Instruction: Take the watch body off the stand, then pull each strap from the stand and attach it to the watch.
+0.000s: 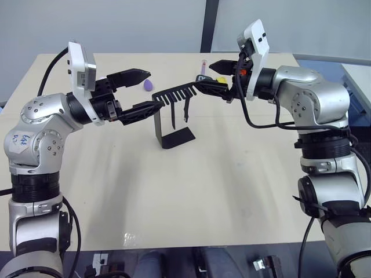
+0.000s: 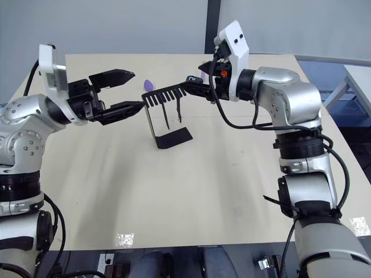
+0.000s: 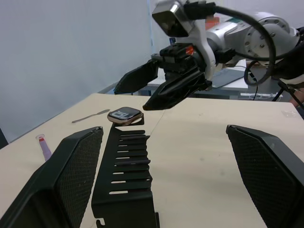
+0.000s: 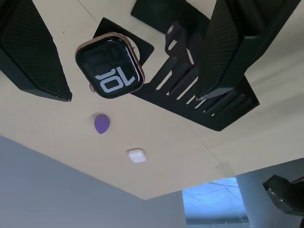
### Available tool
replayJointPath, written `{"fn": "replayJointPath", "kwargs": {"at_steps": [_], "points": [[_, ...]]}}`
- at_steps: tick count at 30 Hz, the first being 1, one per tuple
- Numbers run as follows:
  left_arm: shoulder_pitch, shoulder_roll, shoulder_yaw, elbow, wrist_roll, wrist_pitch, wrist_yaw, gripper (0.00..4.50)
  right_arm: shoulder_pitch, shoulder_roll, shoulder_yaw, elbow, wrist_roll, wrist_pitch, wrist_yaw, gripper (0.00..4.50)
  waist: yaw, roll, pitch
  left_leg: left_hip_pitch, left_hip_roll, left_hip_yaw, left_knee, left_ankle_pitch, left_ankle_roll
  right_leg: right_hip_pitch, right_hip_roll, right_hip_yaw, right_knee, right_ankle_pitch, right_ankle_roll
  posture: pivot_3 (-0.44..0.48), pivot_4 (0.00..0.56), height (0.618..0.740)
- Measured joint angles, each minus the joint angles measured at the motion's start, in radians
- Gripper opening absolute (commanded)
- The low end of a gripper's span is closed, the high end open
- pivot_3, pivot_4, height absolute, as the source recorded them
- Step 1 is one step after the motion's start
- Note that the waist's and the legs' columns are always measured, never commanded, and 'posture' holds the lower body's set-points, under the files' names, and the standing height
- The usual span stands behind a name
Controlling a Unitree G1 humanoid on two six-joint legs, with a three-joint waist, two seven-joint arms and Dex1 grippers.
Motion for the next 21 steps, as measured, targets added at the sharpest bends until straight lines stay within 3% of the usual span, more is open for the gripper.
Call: {"fn": "replayJointPath", "kwargs": {"at_steps": [7, 16, 19, 21], "points": [[0.000, 0.000, 0.000, -0.001, 0.010, -0.001, 0.000, 4.50, -0.092, 0.041, 0.003, 0.222, -0.053, -0.100, 0.078, 4.44, 0.001, 0.000, 0.000, 0.000, 0.000, 0.000, 0.000, 0.000, 0.000, 0.000, 0.000, 0.000, 0.000, 0.000, 0.000, 0.000, 0.150, 0.740], [0.000, 0.000, 0.001, -0.001, 0.033, -0.026, 0.008, 4.50, -0.095, 0.051, 0.004, 0.283, -0.109, -0.142, 0.136, 4.44, 0.001, 0.000, 0.000, 0.000, 0.000, -0.001, 0.001, 0.000, 0.000, 0.000, 0.000, -0.001, 0.001, 0.000, 0.000, 0.000, 0.150, 0.740], [0.000, 0.000, 0.001, -0.001, 0.033, -0.027, 0.007, 4.50, -0.096, 0.058, 0.004, 0.303, -0.125, -0.146, 0.136, 3.59, 0.001, 0.000, 0.000, 0.000, 0.000, -0.001, 0.001, 0.000, 0.000, 0.000, 0.000, -0.001, 0.001, 0.000, 0.000, 0.000, 0.150, 0.740], [0.000, 0.000, 0.001, -0.001, 0.033, -0.027, 0.007, 4.50, -0.097, 0.063, 0.004, 0.307, -0.140, -0.158, 0.137, 3.59, 0.001, 0.000, 0.000, 0.000, 0.000, -0.001, 0.001, 0.000, 0.000, 0.000, 0.000, -0.001, 0.001, 0.000, 0.000, 0.000, 0.150, 0.740]]}}
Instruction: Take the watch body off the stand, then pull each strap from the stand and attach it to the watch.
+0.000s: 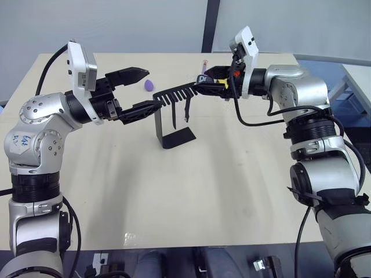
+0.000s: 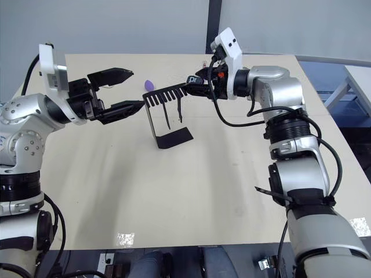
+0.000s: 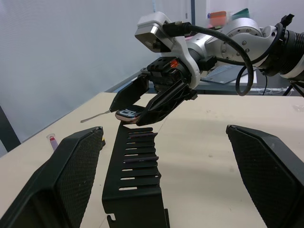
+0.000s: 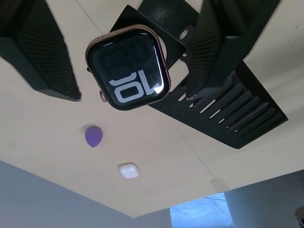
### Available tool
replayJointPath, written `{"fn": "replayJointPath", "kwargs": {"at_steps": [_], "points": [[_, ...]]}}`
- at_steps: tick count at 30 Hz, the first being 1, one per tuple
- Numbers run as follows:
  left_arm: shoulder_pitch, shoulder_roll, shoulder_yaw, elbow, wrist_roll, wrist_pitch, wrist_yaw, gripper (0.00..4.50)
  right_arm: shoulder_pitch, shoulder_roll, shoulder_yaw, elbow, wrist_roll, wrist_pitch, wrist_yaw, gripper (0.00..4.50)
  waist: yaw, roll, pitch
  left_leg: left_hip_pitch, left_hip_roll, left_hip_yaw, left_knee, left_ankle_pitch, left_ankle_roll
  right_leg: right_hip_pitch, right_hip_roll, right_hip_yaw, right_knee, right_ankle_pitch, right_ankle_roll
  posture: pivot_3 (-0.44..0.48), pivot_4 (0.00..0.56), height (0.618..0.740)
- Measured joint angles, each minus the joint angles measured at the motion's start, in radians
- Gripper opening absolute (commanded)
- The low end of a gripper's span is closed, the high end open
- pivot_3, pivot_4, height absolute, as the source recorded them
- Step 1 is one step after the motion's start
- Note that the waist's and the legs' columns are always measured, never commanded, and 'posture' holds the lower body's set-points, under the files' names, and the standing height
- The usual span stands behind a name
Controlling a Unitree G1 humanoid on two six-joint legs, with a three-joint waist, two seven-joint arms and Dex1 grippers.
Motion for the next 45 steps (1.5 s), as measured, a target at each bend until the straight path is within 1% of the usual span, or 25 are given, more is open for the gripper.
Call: {"fn": "replayJointPath", "kwargs": {"at_steps": [8, 11, 13, 14, 18, 23, 25, 29, 32, 35, 37, 38, 39, 40, 41, 43, 45], "points": [[-0.004, 0.000, 0.000, 0.026, 0.002, -0.002, 0.000, 4.50, -0.007, 0.010, -0.001, 0.001, -0.011, -0.004, 0.005, 3.59, 0.000, 0.000, 0.000, 0.000, 0.000, 0.000, 0.000, 0.000, 0.000, 0.000, 0.000, 0.000, 0.000, 0.000, 0.000, 0.000, 0.150, 0.740], [-0.004, 0.000, 0.000, 0.034, 0.003, -0.003, 0.000, 4.50, -0.007, 0.010, -0.005, 0.003, -0.011, -0.004, 0.004, 2.82, 0.000, 0.000, 0.000, 0.000, 0.000, 0.000, 0.000, 0.000, 0.000, 0.000, 0.000, 0.000, 0.000, 0.000, 0.000, 0.000, 0.150, 0.740], [-0.004, 0.000, 0.000, 0.035, 0.003, -0.004, 0.000, 4.50, -0.007, 0.010, -0.007, 0.003, -0.012, -0.003, 0.004, 1.94, 0.000, 0.000, 0.000, 0.000, 0.000, 0.000, 0.000, 0.000, 0.000, 0.000, 0.000, 0.000, 0.000, 0.000, 0.000, 0.000, 0.150, 0.740], [-0.005, 0.000, 0.000, 0.035, 0.003, -0.004, 0.000, 4.50, -0.007, 0.010, -0.009, 0.003, -0.013, -0.001, 0.004, 1.63, 0.000, 0.000, 0.000, 0.000, 0.000, 0.000, 0.000, 0.000, 0.000, 0.000, 0.000, 0.000, 0.000, 0.000, 0.000, 0.000, 0.150, 0.740], [-0.014, 0.000, 0.000, 0.035, 0.002, -0.003, 0.000, 4.50, -0.006, 0.004, -0.015, -0.033, -0.009, 0.041, 0.004, 1.63, 0.000, 0.000, 0.000, 0.000, 0.000, 0.000, 0.000, 0.000, 0.000, 0.000, 0.000, 0.000, 0.001, 0.000, 0.000, 0.000, 0.150, 0.740], [-0.019, 0.000, 0.001, 0.004, -0.024, 0.030, -0.001, 4.50, 0.005, -0.043, -0.039, -0.220, 0.035, 0.146, 0.004, 1.63, 0.003, 0.000, 0.000, -0.001, 0.000, -0.002, 0.001, 0.000, 0.000, 0.000, 0.000, -0.001, 0.001, 0.000, 0.000, 0.000, 0.150, 0.740], [-0.020, -0.006, 0.001, -0.041, -0.059, 0.065, 0.001, 4.50, 0.044, -0.069, -0.070, -0.327, 0.059, 0.205, -0.022, 1.63, 0.006, 0.000, 0.000, -0.001, 0.000, -0.002, 0.001, 0.000, 0.000, 0.000, 0.000, -0.001, 0.001, 0.000, 0.000, 0.000, 0.150, 0.740], [-0.006, -0.018, 0.000, -0.164, -0.155, 0.148, 0.000, 4.50, 0.217, -0.146, -0.185, -0.608, 0.125, 0.370, -0.119, 1.63, 0.027, 0.000, 0.000, -0.003, 0.000, -0.006, 0.002, 0.000, 0.000, 0.000, 0.000, -0.001, 0.000, 0.000, 0.000, 0.000, 0.150, 0.740], [0.031, -0.015, -0.009, -0.213, -0.192, 0.184, -0.012, 4.50, 0.426, -0.173, -0.294, -0.855, 0.161, 0.500, -0.228, 1.63, 0.038, 0.000, 0.000, -0.003, 0.000, -0.007, 0.004, 0.000, -0.001, 0.002, 0.001, 0.000, 0.000, 0.000, 0.000, 0.000, 0.150, 0.740], [0.067, -0.008, -0.038, -0.218, -0.195, 0.188, -0.046, 4.50, 0.638, -0.127, -0.415, -1.073, 0.164, 0.616, -0.375, 1.63, 0.047, 0.000, 0.000, -0.003, 0.000, -0.007, 0.003, 0.001, -0.002, 0.002, 0.002, 0.001, 0.000, 0.000, 0.000, 0.000, 0.150, 0.740], [0.092, -0.006, -0.070, -0.213, -0.187, 0.180, -0.080, 4.50, 0.823, -0.046, -0.483, -1.216, 0.134, 0.658, -0.495, 1.63, 0.050, 0.000, -0.001, -0.002, 0.000, -0.009, 0.002, 0.002, -0.003, 0.002, 0.003, 0.002, 0.001, 0.000, 0.000, 0.000, 0.150, 0.740], [0.100, -0.006, -0.083, -0.210, -0.177, 0.171, -0.091, 4.50, 0.889, -0.016, -0.494, -1.253, 0.115, 0.665, -0.539, 1.63, 0.052, 0.000, -0.001, -0.002, 0.000, -0.008, 0.001, 0.002, -0.004, 0.002, 0.003, 0.003, 0.001, 0.000, 0.000, 0.000, 0.150, 0.740], [0.114, -0.007, -0.101, -0.203, -0.160, 0.154, -0.109, 4.50, 0.989, 0.036, -0.501, -1.295, 0.087, 0.671, -0.600, 1.63, 0.053, 0.000, -0.001, -0.002, 0.000, -0.009, 0.002, 0.002, -0.004, 0.002, 0.003, 0.003, 0.001, 0.000, 0.000, 0.000, 0.150, 0.740], [0.122, -0.008, -0.114, -0.197, -0.147, 0.142, -0.120, 4.50, 1.043, 0.065, -0.500, -1.308, 0.072, 0.670, -0.635, 1.63, 0.052, 0.001, 0.000, -0.002, 0.000, -0.008, 0.002, 0.002, -0.004, 0.002, 0.003, 0.004, 0.001, 0.000, 0.000, 0.000, 0.150, 0.740], [0.128, -0.009, -0.130, -0.197, -0.132, 0.126, -0.131, 4.50, 1.086, 0.083, -0.500, -1.322, 0.060, 0.664, -0.663, 1.63, 0.051, 0.001, 0.000, -0.003, -0.001, -0.007, 0.002, 0.002, -0.004, 0.001, 0.003, 0.005, 0.001, 0.000, 0.000, 0.000, 0.150, 0.740], [0.131, -0.017, -0.159, -0.194, -0.107, 0.099, -0.154, 4.50, 1.177, 0.099, -0.484, -1.344, 0.021, 0.592, -0.707, 1.63, 0.051, 0.002, 0.000, -0.002, -0.001, -0.006, 0.003, 0.002, -0.004, 0.002, 0.003, 0.005, -0.001, 0.000, 0.000, 0.000, 0.150, 0.740], [0.128, -0.026, -0.168, -0.176, -0.090, 0.077, -0.165, 4.50, 1.224, 0.141, -0.476, -1.334, -0.014, 0.502, -0.750, 1.63, 0.050, 0.002, 0.000, 0.000, -0.001, -0.006, 0.002, 0.002, -0.004, 0.002, 0.003, 0.005, -0.001, 0.000, 0.000, 0.000, 0.150, 0.740]]}}
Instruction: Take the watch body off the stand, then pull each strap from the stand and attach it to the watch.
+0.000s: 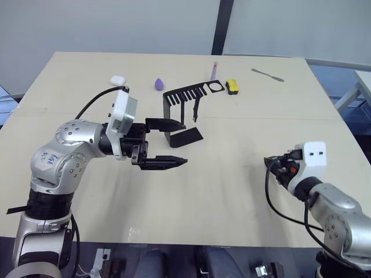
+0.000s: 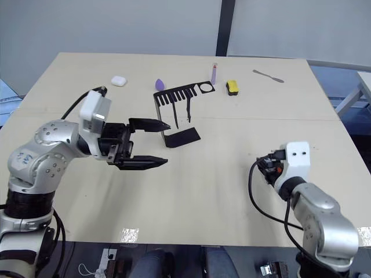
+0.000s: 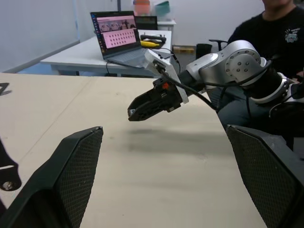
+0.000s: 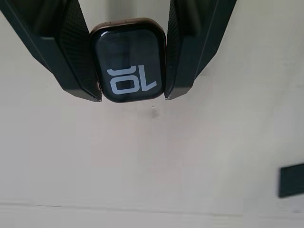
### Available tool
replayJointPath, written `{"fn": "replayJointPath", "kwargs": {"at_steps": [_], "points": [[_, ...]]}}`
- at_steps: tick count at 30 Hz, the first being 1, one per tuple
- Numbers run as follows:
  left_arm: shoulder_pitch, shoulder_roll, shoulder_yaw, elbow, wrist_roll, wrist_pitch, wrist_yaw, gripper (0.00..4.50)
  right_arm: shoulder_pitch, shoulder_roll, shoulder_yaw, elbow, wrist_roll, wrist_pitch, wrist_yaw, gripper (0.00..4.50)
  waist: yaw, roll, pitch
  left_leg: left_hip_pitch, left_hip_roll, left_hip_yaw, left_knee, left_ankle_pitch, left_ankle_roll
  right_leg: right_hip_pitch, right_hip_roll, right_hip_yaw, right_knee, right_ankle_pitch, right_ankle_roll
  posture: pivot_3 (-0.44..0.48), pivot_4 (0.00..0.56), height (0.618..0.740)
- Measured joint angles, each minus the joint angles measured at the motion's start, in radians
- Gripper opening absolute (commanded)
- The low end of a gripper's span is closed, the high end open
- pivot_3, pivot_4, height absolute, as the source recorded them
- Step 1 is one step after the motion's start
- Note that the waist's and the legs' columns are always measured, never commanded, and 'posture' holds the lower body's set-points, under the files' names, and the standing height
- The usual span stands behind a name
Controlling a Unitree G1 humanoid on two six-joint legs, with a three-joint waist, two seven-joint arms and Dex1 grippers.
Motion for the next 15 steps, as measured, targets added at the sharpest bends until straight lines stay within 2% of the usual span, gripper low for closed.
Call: {"fn": "replayJointPath", "kwargs": {"at_steps": [2, 8, 15], "points": [[-0.001, -0.003, -0.018, 0.020, 0.022, -0.024, -0.018, 4.50, 0.013, 0.036, 0.010, 0.047, -0.016, -0.079, -0.024, 1.63, -0.003, 0.000, 0.000, 0.001, 0.000, 0.001, 0.000, 0.000, 0.000, 0.000, 0.000, 0.001, 0.000, 0.000, 0.000, 0.000, 0.150, 0.740], [0.000, -0.012, -0.048, 0.045, 0.071, -0.082, -0.064, 4.50, 0.004, 0.038, 0.015, 0.221, -0.038, -0.250, -0.043, 1.63, 0.002, 0.000, 0.000, 0.001, -0.001, 0.001, 0.000, 0.000, 0.000, 0.000, 0.000, 0.001, 0.000, 0.000, 0.000, 0.000, 0.150, 0.740], [0.000, -0.030, -0.048, 0.055, 0.084, -0.098, -0.062, 4.50, -0.006, 0.038, 0.012, 0.353, -0.028, -0.366, -0.044, 1.63, 0.001, 0.000, 0.000, 0.001, 0.000, 0.000, 0.000, 0.000, 0.000, 0.000, 0.000, 0.000, 0.000, 0.000, 0.000, 0.000, 0.150, 0.740]]}}
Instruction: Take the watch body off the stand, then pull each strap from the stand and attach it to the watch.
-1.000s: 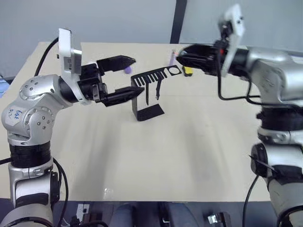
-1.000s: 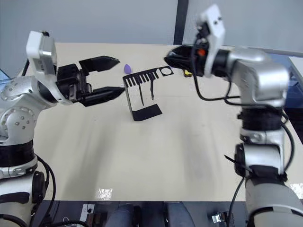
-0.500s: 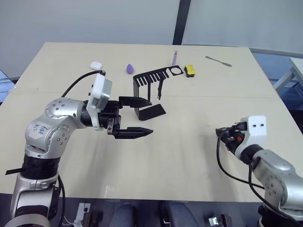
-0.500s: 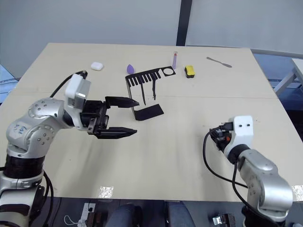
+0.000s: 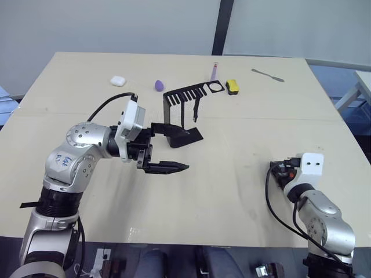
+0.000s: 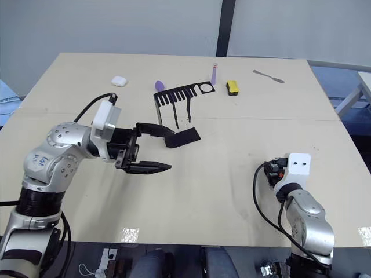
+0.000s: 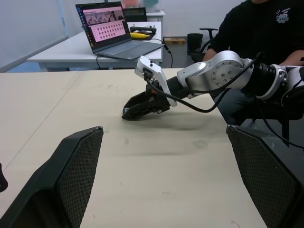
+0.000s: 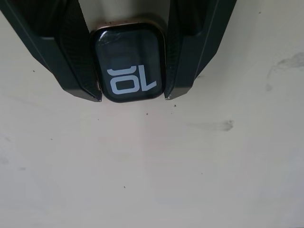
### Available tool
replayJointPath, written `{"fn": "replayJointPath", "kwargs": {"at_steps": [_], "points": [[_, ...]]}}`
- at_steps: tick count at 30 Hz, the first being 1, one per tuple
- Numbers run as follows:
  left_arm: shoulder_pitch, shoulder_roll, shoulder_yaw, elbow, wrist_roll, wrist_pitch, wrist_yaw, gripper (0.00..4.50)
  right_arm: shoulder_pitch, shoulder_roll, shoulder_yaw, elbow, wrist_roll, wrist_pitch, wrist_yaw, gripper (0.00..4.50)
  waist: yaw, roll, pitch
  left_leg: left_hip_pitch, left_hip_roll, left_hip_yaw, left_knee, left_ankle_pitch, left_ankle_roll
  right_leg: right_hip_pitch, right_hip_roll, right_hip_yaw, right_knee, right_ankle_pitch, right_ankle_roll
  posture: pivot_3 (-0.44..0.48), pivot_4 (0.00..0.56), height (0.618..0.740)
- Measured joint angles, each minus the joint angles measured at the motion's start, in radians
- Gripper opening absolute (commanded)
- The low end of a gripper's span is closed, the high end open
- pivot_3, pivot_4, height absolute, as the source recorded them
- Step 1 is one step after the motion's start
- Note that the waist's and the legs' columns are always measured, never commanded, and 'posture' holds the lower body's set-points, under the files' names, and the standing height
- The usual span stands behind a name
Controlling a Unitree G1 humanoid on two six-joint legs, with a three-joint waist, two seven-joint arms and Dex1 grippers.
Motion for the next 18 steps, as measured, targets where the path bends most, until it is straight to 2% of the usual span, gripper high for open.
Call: {"fn": "replayJointPath", "kwargs": {"at_steps": [12, 13, 17, 18], "points": [[0.008, 0.002, 0.002, 0.000, 0.002, -0.001, 0.013, 4.50, 0.008, -0.065, 0.002, 0.060, 0.045, -0.047, 0.014, 1.63, 0.004, 0.000, 0.000, 0.000, 0.000, -0.001, 0.000, 0.000, 0.001, 0.002, 0.000, 0.000, 0.000, 0.000, 0.000, 0.000, 0.150, 0.740], [0.008, 0.003, 0.003, 0.000, 0.002, -0.001, 0.013, 4.50, 0.013, -0.067, 0.002, 0.059, 0.046, -0.048, 0.014, 2.66, 0.004, 0.000, 0.000, 0.000, 0.000, -0.001, 0.000, 0.000, 0.001, 0.002, 0.000, -0.001, 0.000, 0.000, 0.000, 0.000, 0.150, 0.740], [0.008, 0.005, 0.014, 0.000, 0.001, 0.002, 0.017, 4.50, 0.049, -0.084, 0.004, 0.040, 0.072, -0.043, 0.021, 4.46, 0.005, -0.001, -0.001, 0.000, 0.000, -0.001, 0.000, 0.000, 0.001, 0.002, 0.000, -0.001, 0.000, 0.000, 0.000, 0.000, 0.150, 0.740], [0.008, 0.005, 0.026, 0.002, -0.004, 0.013, 0.026, 4.50, 0.071, -0.100, 0.008, 0.025, 0.073, -0.033, 0.027, 4.46, 0.006, -0.001, -0.001, 0.000, 0.000, -0.001, 0.001, 0.000, 0.001, 0.003, 0.000, -0.001, 0.000, 0.000, 0.000, 0.000, 0.150, 0.740]]}}
